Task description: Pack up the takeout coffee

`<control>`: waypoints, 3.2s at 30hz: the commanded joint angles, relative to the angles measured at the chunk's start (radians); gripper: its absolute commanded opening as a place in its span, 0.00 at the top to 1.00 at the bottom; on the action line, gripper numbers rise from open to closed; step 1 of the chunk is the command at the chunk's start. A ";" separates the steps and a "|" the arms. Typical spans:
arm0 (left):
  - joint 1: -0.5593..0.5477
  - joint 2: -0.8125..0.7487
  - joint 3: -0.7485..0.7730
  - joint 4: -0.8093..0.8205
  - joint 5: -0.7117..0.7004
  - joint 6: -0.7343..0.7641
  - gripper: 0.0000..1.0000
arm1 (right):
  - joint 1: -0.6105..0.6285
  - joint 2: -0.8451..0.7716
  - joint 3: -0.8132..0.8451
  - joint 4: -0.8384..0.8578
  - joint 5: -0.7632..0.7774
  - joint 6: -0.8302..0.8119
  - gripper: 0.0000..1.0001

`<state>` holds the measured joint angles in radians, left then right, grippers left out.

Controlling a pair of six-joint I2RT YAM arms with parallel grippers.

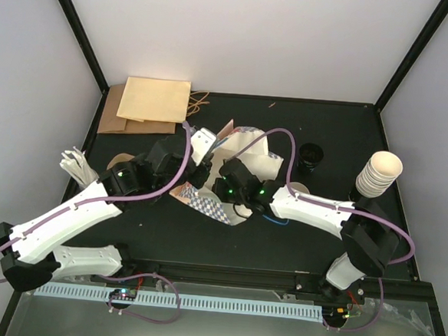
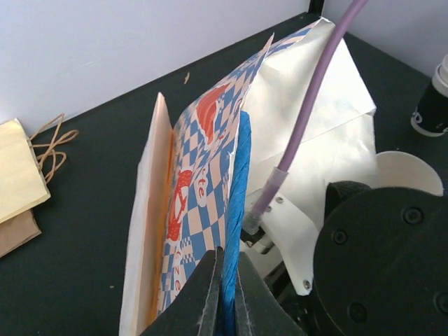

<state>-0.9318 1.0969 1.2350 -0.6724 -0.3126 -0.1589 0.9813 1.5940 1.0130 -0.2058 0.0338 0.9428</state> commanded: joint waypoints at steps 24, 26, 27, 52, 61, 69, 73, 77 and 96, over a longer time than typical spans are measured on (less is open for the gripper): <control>-0.007 -0.134 0.040 0.070 0.159 -0.041 0.97 | -0.024 -0.006 0.134 -0.147 0.133 0.026 0.99; -0.007 -0.135 0.037 0.077 0.171 -0.042 0.97 | -0.024 -0.027 0.113 -0.070 0.094 -0.001 0.99; -0.007 -0.138 0.034 0.081 0.181 -0.044 0.97 | -0.024 -0.036 0.105 -0.041 0.080 -0.011 0.99; -0.006 -0.182 0.044 0.131 0.240 -0.054 0.98 | -0.024 -0.011 0.143 -0.141 0.161 -0.014 0.99; -0.007 -0.183 0.051 0.089 0.189 -0.027 0.98 | -0.024 0.042 0.241 -0.329 0.304 -0.010 0.99; -0.007 -0.184 0.066 0.044 0.130 -0.004 0.98 | -0.025 0.115 0.352 -0.545 0.449 0.042 0.99; -0.007 -0.181 0.064 0.026 0.101 -0.005 0.98 | -0.024 0.129 0.376 -0.589 0.486 0.053 0.99; -0.007 -0.178 0.068 0.004 0.077 -0.010 0.98 | -0.024 0.138 0.401 -0.635 0.550 0.056 0.99; -0.007 -0.177 0.107 -0.043 0.035 0.002 0.98 | -0.025 0.236 0.531 -0.833 0.718 0.022 0.99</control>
<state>-0.9318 0.9421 1.2736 -0.7200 -0.2573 -0.1806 0.9627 1.8130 1.5360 -0.9878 0.6834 0.9707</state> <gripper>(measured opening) 0.045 0.011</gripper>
